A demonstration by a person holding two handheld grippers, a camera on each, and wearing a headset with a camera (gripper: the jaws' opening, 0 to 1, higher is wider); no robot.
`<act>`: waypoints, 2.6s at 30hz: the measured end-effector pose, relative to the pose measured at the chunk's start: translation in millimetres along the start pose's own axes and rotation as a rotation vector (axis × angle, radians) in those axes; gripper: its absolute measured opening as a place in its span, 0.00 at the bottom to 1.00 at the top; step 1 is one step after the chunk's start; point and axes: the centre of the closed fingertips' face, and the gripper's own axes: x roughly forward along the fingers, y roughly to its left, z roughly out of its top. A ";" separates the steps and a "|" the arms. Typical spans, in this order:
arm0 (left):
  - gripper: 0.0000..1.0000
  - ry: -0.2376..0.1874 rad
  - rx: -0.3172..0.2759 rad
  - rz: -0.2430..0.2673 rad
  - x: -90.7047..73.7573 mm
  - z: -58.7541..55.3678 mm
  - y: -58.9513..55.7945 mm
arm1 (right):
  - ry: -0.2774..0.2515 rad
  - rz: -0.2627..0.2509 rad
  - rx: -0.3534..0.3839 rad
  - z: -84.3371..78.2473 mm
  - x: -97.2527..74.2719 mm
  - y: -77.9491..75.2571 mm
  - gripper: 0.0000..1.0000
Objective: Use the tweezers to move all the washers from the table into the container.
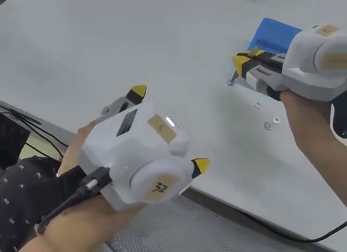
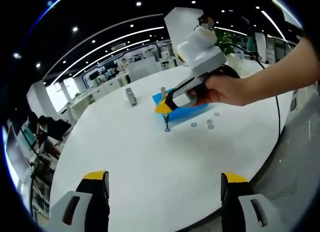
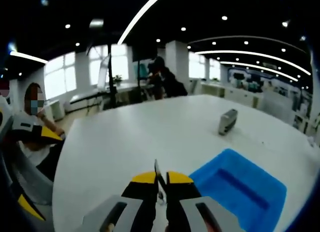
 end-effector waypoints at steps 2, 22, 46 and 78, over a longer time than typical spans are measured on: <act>0.95 0.001 0.002 0.001 -0.1 -0.1 0.0 | 0.003 -0.009 -0.005 -0.9 -1.5 -1.0 0.02; 0.94 0.012 0.011 0.006 0.4 -2.3 1.3 | 0.122 -0.004 0.053 -11.7 -4.6 -1.9 0.00; 0.93 0.029 0.023 0.004 1.2 -5.9 0.3 | 0.357 0.108 0.005 -30.3 -37.0 12.9 0.01; 0.94 0.027 0.004 0.015 1.3 -5.6 3.0 | 0.093 0.205 -0.092 13.4 17.9 26.4 0.02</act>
